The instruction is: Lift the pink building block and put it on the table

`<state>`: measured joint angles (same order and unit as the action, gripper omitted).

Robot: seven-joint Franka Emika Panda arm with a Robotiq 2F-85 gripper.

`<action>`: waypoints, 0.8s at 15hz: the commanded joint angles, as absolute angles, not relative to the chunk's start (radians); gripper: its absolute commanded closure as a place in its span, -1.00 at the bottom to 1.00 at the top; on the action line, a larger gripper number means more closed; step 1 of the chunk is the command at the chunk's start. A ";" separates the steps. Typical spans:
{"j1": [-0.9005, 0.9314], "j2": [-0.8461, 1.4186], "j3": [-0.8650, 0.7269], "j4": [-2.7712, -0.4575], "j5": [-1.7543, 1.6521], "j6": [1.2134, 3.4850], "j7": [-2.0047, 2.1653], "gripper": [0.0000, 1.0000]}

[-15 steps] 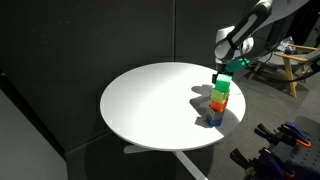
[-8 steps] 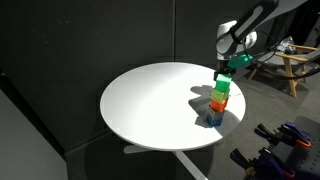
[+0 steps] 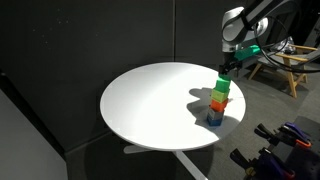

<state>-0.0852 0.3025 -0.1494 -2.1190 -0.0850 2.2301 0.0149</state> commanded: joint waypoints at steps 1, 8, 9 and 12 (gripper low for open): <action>-0.078 0.190 -0.142 -2.194 -0.108 2.186 0.044 -1.00; -0.081 0.021 -0.119 -2.299 -0.093 2.173 -0.002 -1.00; -0.081 0.000 -0.116 -2.312 -0.092 2.174 -0.006 -1.00; -0.080 -0.057 -0.107 -2.347 -0.088 2.173 -0.014 -1.00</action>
<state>-0.0753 0.0241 -0.1185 -2.2953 -0.0850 2.1857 0.0044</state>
